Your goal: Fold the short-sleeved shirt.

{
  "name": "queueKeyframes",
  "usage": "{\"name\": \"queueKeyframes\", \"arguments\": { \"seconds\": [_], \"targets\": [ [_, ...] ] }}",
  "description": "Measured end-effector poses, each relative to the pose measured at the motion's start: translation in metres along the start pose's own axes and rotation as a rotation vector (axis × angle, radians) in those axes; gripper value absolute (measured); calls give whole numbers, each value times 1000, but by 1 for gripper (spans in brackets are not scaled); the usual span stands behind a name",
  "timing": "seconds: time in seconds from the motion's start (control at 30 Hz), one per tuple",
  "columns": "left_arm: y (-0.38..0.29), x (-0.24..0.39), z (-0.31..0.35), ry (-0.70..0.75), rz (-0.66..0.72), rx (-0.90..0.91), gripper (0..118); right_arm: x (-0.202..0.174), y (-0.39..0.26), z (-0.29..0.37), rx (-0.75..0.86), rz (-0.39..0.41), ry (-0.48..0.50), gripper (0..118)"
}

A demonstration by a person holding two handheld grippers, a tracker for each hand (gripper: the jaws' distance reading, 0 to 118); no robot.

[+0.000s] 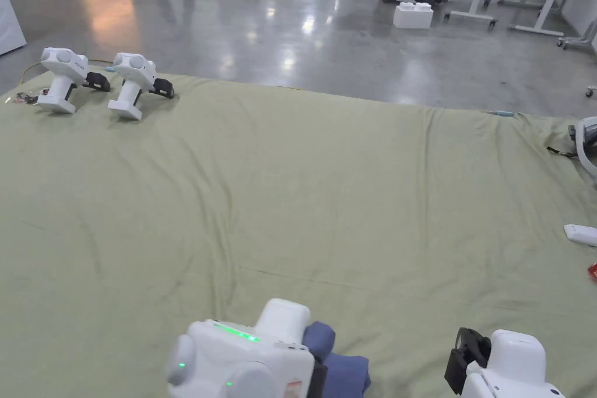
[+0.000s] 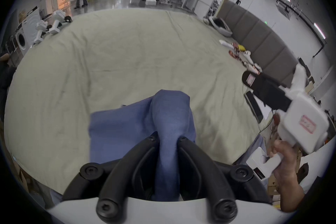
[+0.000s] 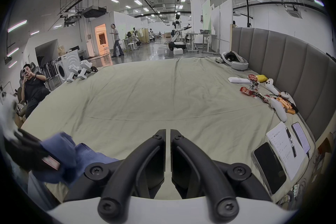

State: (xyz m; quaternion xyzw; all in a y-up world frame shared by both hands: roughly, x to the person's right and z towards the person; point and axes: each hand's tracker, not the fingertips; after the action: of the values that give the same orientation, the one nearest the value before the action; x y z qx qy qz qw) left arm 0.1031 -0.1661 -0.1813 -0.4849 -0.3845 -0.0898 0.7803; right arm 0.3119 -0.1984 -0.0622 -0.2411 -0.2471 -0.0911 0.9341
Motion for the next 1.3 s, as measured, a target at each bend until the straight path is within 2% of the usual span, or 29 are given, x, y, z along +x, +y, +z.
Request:
{"name": "queueKeyframes", "arguments": {
  "seconds": [0.1,0.23,0.27,0.3,0.37,0.43,0.53,0.77,0.8,0.83,0.87,0.9,1.1,1.3],
  "targets": [
    [-4,14,-29,23,-7,-35,15,3,-2,0,-5,-6,-7,7],
    [-4,19,-53,37,73,-57,16,5,-2,1,-8,-13,-15,7],
    [-3,19,-54,36,102,-56,21,5,-2,1,-9,-14,-16,7],
    [-3,19,-54,31,120,-52,32,6,-2,1,-9,-16,-16,7],
    [-2,15,-48,-40,142,-51,67,6,-2,0,-12,-17,-15,6],
    [2,9,-36,-149,172,-66,71,5,-2,0,-14,-13,-13,6],
    [5,-2,-11,-162,178,-38,71,5,-2,0,-14,-9,-11,6],
    [12,-39,12,-178,259,6,68,5,-3,-2,-23,-23,-2,7],
    [12,-41,8,-168,262,-4,63,4,-3,-3,-24,-24,-4,6],
    [11,-41,4,-168,264,-20,51,4,-3,-4,-27,-26,-3,7],
    [10,-41,0,-174,267,-29,22,4,-3,-4,-28,-29,1,6],
    [8,-39,-7,-194,273,-51,18,2,-2,-4,-30,-32,5,6],
    [-8,-17,-55,-233,286,-187,17,-1,0,-5,-27,-25,13,7],
    [-30,-3,-81,-210,264,-167,16,1,1,-3,-24,-22,7,6]
  ]
}}
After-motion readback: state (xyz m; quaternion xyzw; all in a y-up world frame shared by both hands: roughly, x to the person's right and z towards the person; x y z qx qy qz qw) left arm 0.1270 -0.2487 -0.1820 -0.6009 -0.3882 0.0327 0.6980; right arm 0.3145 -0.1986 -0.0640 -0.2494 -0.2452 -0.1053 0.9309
